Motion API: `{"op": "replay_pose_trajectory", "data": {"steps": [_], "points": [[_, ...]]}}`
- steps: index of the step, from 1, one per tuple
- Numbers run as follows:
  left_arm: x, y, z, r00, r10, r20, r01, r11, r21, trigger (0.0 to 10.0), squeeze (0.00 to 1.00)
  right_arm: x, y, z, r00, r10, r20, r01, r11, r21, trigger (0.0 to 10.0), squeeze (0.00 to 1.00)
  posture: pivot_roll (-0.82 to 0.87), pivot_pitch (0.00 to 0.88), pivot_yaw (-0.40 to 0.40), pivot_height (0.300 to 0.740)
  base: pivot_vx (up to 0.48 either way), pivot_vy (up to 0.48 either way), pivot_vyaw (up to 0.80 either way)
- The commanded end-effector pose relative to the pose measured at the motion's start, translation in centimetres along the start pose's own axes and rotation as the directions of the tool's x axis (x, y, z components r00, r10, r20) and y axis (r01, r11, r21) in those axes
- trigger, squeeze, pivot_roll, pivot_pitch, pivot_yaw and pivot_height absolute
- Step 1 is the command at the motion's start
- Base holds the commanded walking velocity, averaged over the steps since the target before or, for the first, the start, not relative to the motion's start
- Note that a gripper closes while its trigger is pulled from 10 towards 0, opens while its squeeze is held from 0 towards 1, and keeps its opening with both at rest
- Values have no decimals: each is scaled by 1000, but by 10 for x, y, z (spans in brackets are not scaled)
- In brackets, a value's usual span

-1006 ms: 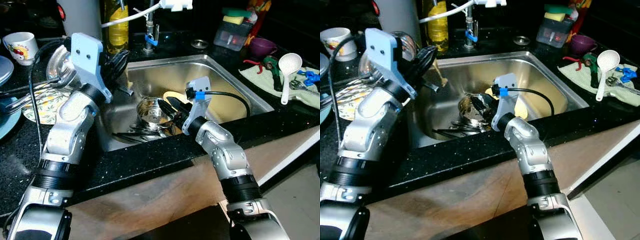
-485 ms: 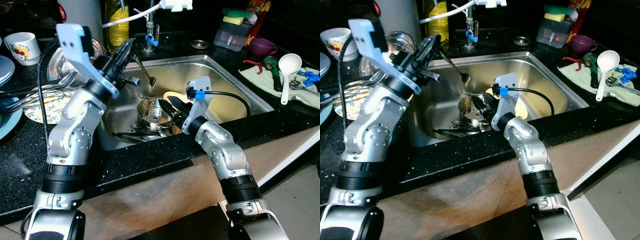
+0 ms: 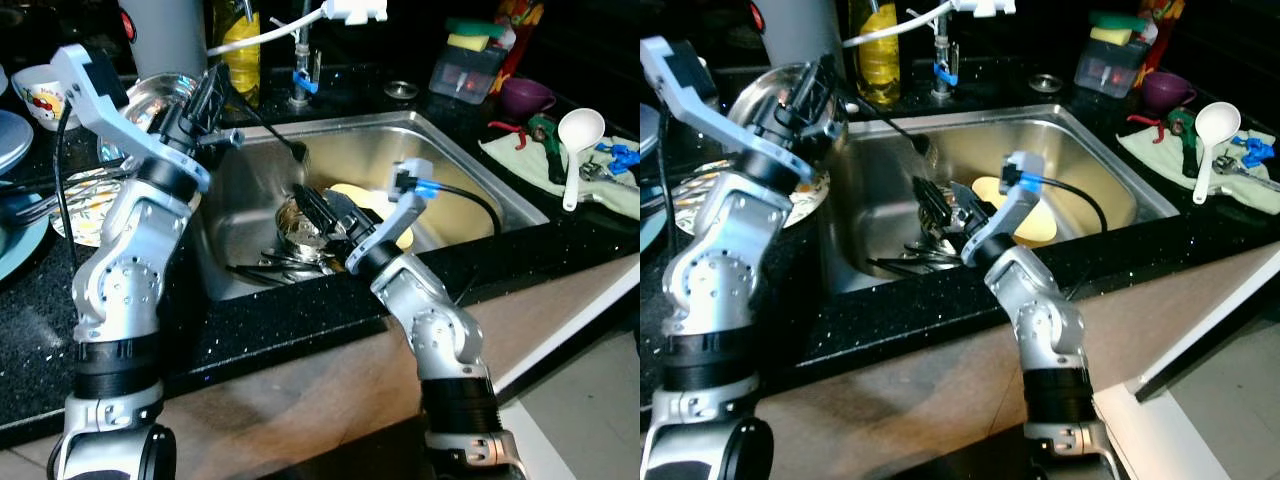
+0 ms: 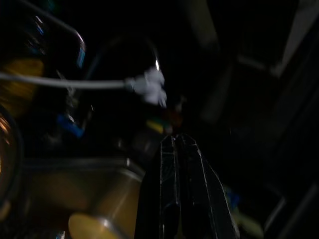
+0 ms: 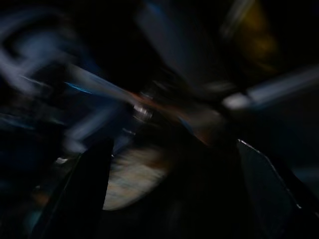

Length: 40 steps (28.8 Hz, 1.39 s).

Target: Kitchen organization

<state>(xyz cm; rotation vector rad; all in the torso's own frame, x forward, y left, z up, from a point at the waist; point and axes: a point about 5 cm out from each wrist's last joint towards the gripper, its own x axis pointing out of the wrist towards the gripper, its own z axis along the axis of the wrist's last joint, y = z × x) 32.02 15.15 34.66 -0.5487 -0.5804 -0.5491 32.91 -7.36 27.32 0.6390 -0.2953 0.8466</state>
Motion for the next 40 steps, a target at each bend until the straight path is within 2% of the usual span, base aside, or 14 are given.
{"op": "replay_pose_trajectory", "data": {"steps": [1, 4, 6, 7, 8, 9, 10, 11, 12, 13, 15, 23, 29, 40], "points": [[-1, -5, -2, 998, -36, -47, 37, 999, 25, 0, 0, -2, 10, 7, 996, 83, 13, -82, 996, -32, 10000, 1000, 11, 177, -33, 740, 0, 0, 0], [-2, -5, -4, 995, -48, -83, 52, 997, 57, 0, 0, -1, 16, 11, 993, 116, 7, -114, 987, -110, 10000, 1000, 10, 176, -33, 740, 0, 0, 0], [-3, -3, -4, 992, -53, -111, 61, 995, 74, 0, 0, -1, 21, 15, 991, 136, -10, -134, 964, -230, 10000, 1000, 9, 178, -33, 740, 0, 0, 0], [-4, 0, -2, 988, -60, -139, 73, 993, 90, 0, 0, 2, 31, 17, 983, 165, -82, -184, 847, -499, 10000, 816, 7, 179, -34, 740, 0, 0, 0], [-4, 0, -2, 988, -60, -139, 73, 993, 90, 0, 0, 2, 31, 17, 983, 165, -82, -184, 847, -499, 10000, 816, 7, 179, -34, 740, 0, 0, 0], [-4, 1, -1, 988, -64, -143, 77, 993, 88, 0, 0, 2, 34, 14, 976, 172, -135, -218, 760, -612, 10000, 196, 7, 179, -34, 740, 0, 0, 0], [-4, 1, -1, 988, -64, -143, 77, 993, 88, 0, 0, 2, 34, 14, 976, 172, -135, -218, 760, -612, 10000, 196, 7, 179, -34, 740, 0, 0, 0], [-5, 2, 1, 987, -69, -147, 82, 993, 86, 0, 0, 4, 33, 9, 967, 150, -204, -253, 619, -743, 10000, 0, 5, 182, -36, 740, 0, 0, 0], [-5, 2, 2, 986, -73, -152, 86, 993, 83, 0, 0, 4, 32, 6, 959, 134, -249, -282, 512, -811, 10000, 0, 5, 183, -37, 740, 0, 0, 0], [-5, 2, 2, 986, -73, -152, 86, 993, 83, 0, 0, 4, 32, 6, 959, 134, -249, -282, 512, -811, 10000, 0, 5, 183, -37, 740, 0, 0, 0], [-10, 4, 3, 980, -76, -186, 95, 991, 97, 0, 0, 7, 31, 13, 963, 110, -245, -269, 400, -876, 10000, 0, 8, 184, -44, 740, 0, 0, 0], [-15, -4, -1, 956, -147, -253, 174, 980, 91, 0, 0, 8, 23, 10, 970, 66, -235, -243, 361, -900, 10000, 0, 10, 186, -42, 740, 0, 0, 0], [-18, -11, 0, 938, -203, -282, 228, 972, 56, 0, 0, 9, 14, 6, 983, 14, -182, -168, 453, -875, 10000, 0, 10, 187, -40, 740, 0, 0, 0], [-21, -18, 0, 914, -258, -314, 283, 959, 33, 0, 0, 10, 2, -9, 974, -69, -218, -152, 518, -842, 10000, 0, 10, 184, -44, 740, 0, 0, 0]]}}
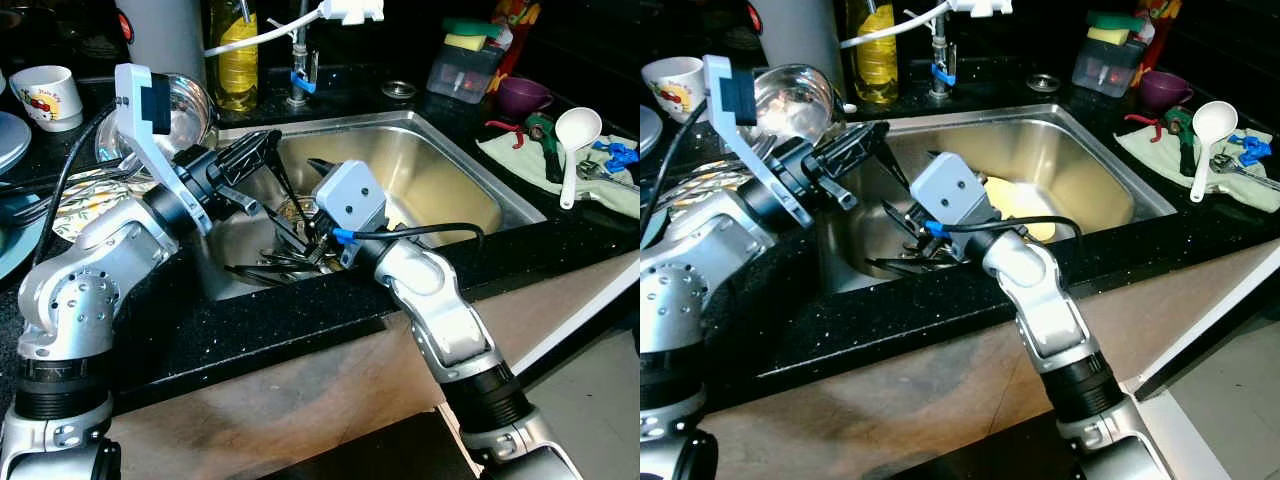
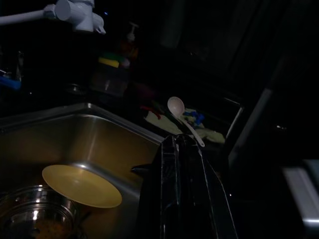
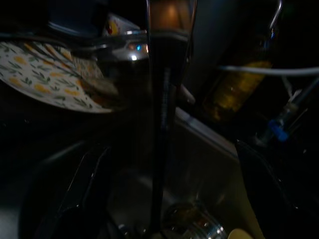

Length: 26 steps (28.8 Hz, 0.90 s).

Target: Kitchen organization

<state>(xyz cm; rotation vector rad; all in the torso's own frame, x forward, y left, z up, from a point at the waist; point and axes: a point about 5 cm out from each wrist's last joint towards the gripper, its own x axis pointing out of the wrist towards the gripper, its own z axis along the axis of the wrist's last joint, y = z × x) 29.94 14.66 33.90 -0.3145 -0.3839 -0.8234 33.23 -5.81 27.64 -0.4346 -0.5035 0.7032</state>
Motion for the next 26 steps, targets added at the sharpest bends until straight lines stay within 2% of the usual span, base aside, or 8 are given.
{"op": "replay_pose_trajectory", "data": {"steps": [1, 3, 4, 5, 26], "points": [[-2, -5, 1, 999, -33, -14, 33, 999, 5, 0, 0, -2, 0, -6, 1000, -10, -27, 10, 1000, 19, 10000, 0, 10, 184, -45, 740, 0, 0, 0], [-2, -5, 1, 999, -33, -14, 33, 999, 4, 0, 0, -2, 0, -7, 1000, -10, -27, 10, 1000, 20, 10000, 0, 10, 184, -45, 740, 0, 0, 0], [-2, -5, 1, 999, -31, -15, 31, 999, 7, 0, 0, -2, -1, -7, 1000, -10, -28, 10, 1000, 22, 4745, 0, 10, 183, -46, 740, 0, 0, 0], [-2, -5, 1, 999, -29, -15, 29, 1000, 8, 0, 0, -2, -1, -8, 1000, -11, -29, 11, 999, 32, 0, 0, 9, 182, -46, 740, 0, 0, 0], [-3, -3, 1, 1000, -12, -21, 12, 1000, 10, 0, 0, -2, -5, -8, 1000, -14, -26, 16, 997, 75, 0, 0, 4, 172, -47, 740, 0, 0, 0]]}}
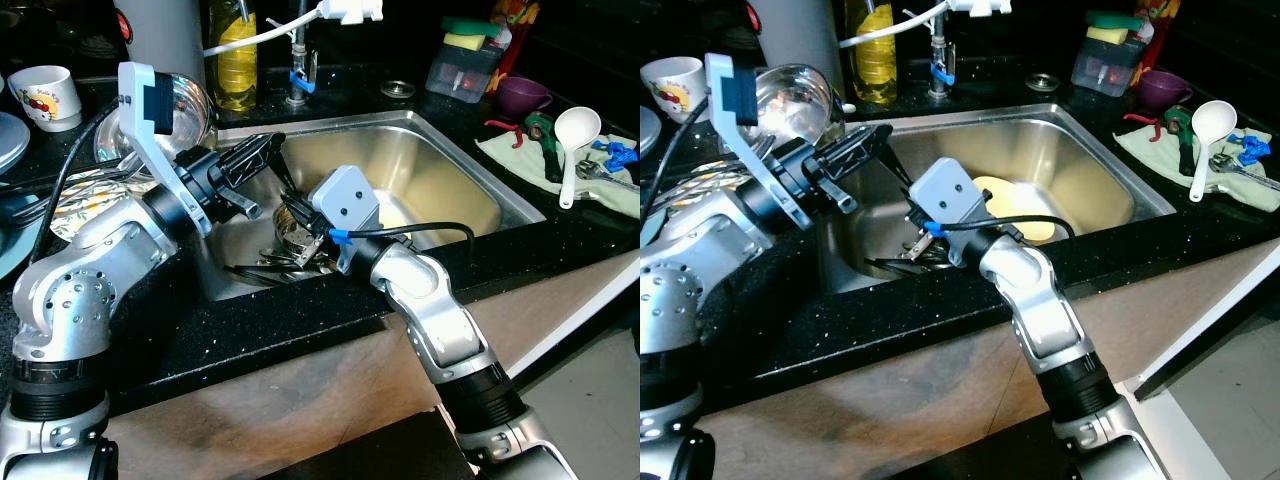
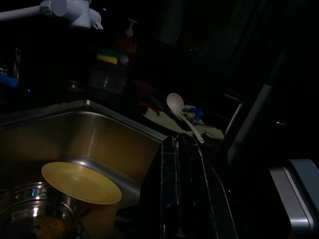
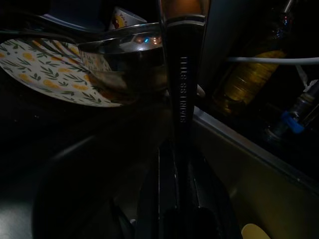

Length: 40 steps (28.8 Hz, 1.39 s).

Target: Kitchen organization

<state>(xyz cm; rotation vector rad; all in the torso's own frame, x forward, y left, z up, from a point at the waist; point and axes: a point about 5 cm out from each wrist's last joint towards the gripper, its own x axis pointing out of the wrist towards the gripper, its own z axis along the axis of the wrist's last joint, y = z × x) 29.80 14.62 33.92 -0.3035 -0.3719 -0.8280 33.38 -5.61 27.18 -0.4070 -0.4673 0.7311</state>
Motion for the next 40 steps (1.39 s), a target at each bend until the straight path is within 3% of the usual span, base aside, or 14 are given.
{"op": "replay_pose_trajectory", "data": {"steps": [1, 5, 6, 7, 8, 13, 14, 27, 31, 34, 36, 37, 38, 40], "points": [[-2, -1, 1, 1000, -5, -7, 5, 1000, 8, 0, 0, -3, -8, -3, 999, -38, -7, 39, 999, 34, 0, 0, 3, 170, -48, 740, 0, 0, 0], [-3, 2, 0, 1000, 19, -11, -19, 1000, 20, 0, 0, -3, -10, -2, 999, -40, -1, 40, 998, 41, 0, 0, 4, 167, -48, 740, 0, 0, 0], [-3, 4, 0, 999, 42, -14, -42, 999, 26, 9961, 0, -3, -10, -2, 999, -41, 0, 41, 998, 44, 0, 0, 4, 167, -48, 740, 0, 0, 0], [-3, 8, 0, 997, 72, -13, -71, 997, 34, 9961, 0, -3, -10, -2, 999, -42, 1, 42, 998, 45, 0, 0, 4, 167, -48, 740, 0, 0, 0], [-4, 11, 0, 996, 92, -15, -91, 995, 46, 10000, 1000, -3, -11, -2, 999, -46, 2, 46, 998, 50, 0, 0, 5, 161, -50, 740, 0, 0, 0], [-10, 22, -2, 984, 178, -26, -174, 980, 98, 10000, 1000, -4, -15, -1, 998, -69, 10, 68, 995, 73, 0, 0, 7, 157, -51, 740, 0, 0, 0], [-12, 25, -2, 980, 199, -28, -195, 975, 111, 10000, 0, -5, -17, -1, 997, -77, 14, 76, 994, 80, 0, 0, 7, 155, -51, 740, 0, 0, 0], [-22, -7, -10, 993, -63, -100, 66, 998, 25, 10000, 0, -11, -47, -29, 964, -244, -103, 258, 953, 158, 0, 0, 10, 152, -50, 740, 0, 0, 0], [-25, -9, -16, 978, -55, -204, 80, 990, 116, 10000, 0, -9, -45, -41, 965, -213, -153, 235, 961, 143, 0, 0, 11, 154, -49, 740, 0, 0, 0], [-27, 6, -27, 947, 112, -300, -15, 951, 308, 10000, 0, -4, -41, -51, 966, -179, -187, 206, 970, 133, 0, 0, 14, 162, -51, 740, 0, 0, 0], [-29, 17, -33, 905, 229, -359, -23, 868, 496, 10000, 0, 1, -40, -58, 966, -148, -213, 177, 976, 124, 6588, 0, 14, 168, -52, 740, 0, 0, 0], [-31, 19, -35, 887, 255, -385, -1, 835, 550, 10000, 0, 4, -39, -62, 965, -134, -225, 163, 980, 118, 8431, 0, 16, 172, -55, 740, 0, 0, 0], [-32, 18, -37, 876, 265, -403, 23, 811, 584, 10000, 0, 6, -38, -64, 965, -121, -231, 150, 983, 110, 10000, 0, 17, 174, -56, 740, 0, 0, 0], [-34, 17, -39, 856, 278, -436, 54, 791, 610, 10000, 0, 10, -36, -66, 966, -80, -245, 108, 989, 102, 10000, 0, 21, 179, -60, 740, 0, 0, 0]]}}
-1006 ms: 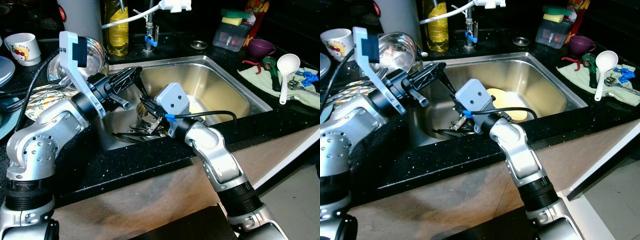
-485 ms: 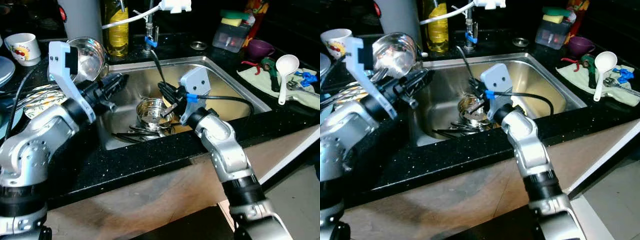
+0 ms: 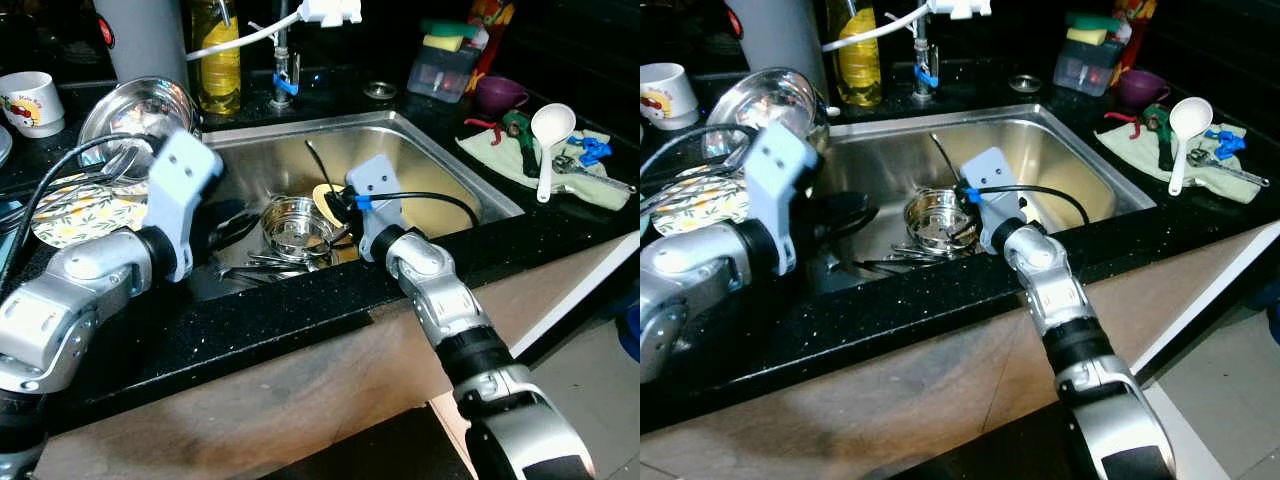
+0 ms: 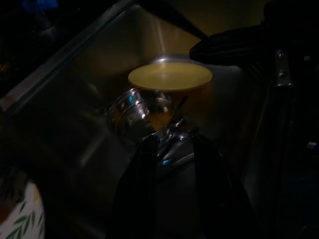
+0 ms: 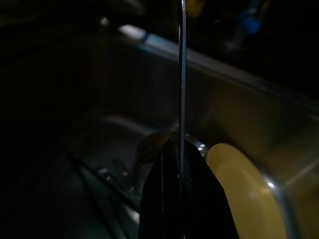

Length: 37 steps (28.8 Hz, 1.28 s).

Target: Kitchen organization

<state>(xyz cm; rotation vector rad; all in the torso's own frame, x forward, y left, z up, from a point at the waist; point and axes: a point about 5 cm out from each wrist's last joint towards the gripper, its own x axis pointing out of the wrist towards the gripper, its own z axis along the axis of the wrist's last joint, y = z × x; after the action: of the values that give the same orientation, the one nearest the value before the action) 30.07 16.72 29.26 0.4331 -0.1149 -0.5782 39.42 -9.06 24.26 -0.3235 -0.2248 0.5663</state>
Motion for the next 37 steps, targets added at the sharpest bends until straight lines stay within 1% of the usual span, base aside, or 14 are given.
{"op": "replay_pose_trajectory", "data": {"steps": [1, 5, 7, 14, 24, 25, 26, 28, 31, 32, 33, 34, 36, 37], "points": [[0, -8, -4, 999, -16, -38, 18, 998, 59, 10000, 0, 5, 6, -4, 998, 60, -18, -60, 998, -33, 10000, 0, 21, 179, -60, 740, 0, 0, 0], [1, -12, -8, 999, -12, -52, 14, 999, 52, 10000, 0, 8, 9, -4, 995, 91, -31, -93, 995, -45, 10000, 0, 20, 191, -65, 740, 0, 0, 0], [3, -19, -12, 998, -19, -55, 21, 999, 25, 10000, 0, 13, 15, -8, 988, 144, -63, -147, 988, -52, 10000, 0, 19, 195, -67, 740, 0, 0, 0], [3, -23, -12, 998, -38, -48, 39, 999, 25, 10000, 0, 17, 27, -19, 963, 232, -136, -239, 970, -35, 10000, 0, 20, 208, -74, 740, 0, 0, 0], [2, -17, -15, 997, -12, -75, 14, 1000, 23, 10000, 0, 16, 30, -26, 922, 306, -238, -328, 943, -57, 10000, 0, 17, 213, -75, 740, 0, 0, 0], [2, -17, -15, 997, -11, -76, 13, 1000, 24, 10000, 0, 16, 29, -27, 917, 310, -251, -334, 941, -58, 10000, 545, 16, 215, -75, 740, 0, 0, 0], [2, -17, -15, 997, -11, -76, 13, 1000, 24, 10000, 0, 16, 29, -27, 917, 310, -251, -334, 941, -58, 10000, 545, 16, 215, -75, 740, 0, 0, 0], [1, -15, -14, 997, -8, -76, 10, 1000, 23, 10000, 0, 16, 28, -28, 914, 310, -262, -336, 940, -63, 10000, 1000, 15, 215, -75, 740, 0, 0, 0], [1, -13, -14, 997, -1, -76, 3, 1000, 25, 10000, 0, 17, 23, -25, 925, 278, -258, -309, 947, -88, 10000, 980, 16, 216, -76, 740, 0, 0, 0], [1, -12, -14, 997, 3, -74, -1, 1000, 24, 10000, 0, 17, 22, -23, 930, 268, -252, -299, 950, -92, 10000, 145, 17, 216, -76, 740, 0, 0, 0], [1, -12, -14, 997, 3, -74, -1, 1000, 24, 10000, 0, 17, 22, -23, 930, 268, -252, -299, 950, -92, 10000, 145, 17, 216, -76, 740, 0, 0, 0], [0, -9, -13, 998, 17, -66, -16, 1000, 20, 10000, 0, 19, 19, -20, 940, 247, -234, -275, 957, -93, 10000, 0, 17, 215, -76, 740, 0, 0, 0], [-2, -5, -11, 997, 39, -63, -38, 999, 11, 10000, 0, 20, 15, -15, 951, 224, -213, -246, 966, -83, 10000, 0, 17, 215, -77, 740, 0, 0, 0], [-6, 5, -9, 993, 87, -76, -85, 996, 30, 10000, 0, 22, 7, -6, 971, 177, -161, -187, 981, -51, 10000, 0, 18, 215, -78, 740, 0, 0, 0]]}}
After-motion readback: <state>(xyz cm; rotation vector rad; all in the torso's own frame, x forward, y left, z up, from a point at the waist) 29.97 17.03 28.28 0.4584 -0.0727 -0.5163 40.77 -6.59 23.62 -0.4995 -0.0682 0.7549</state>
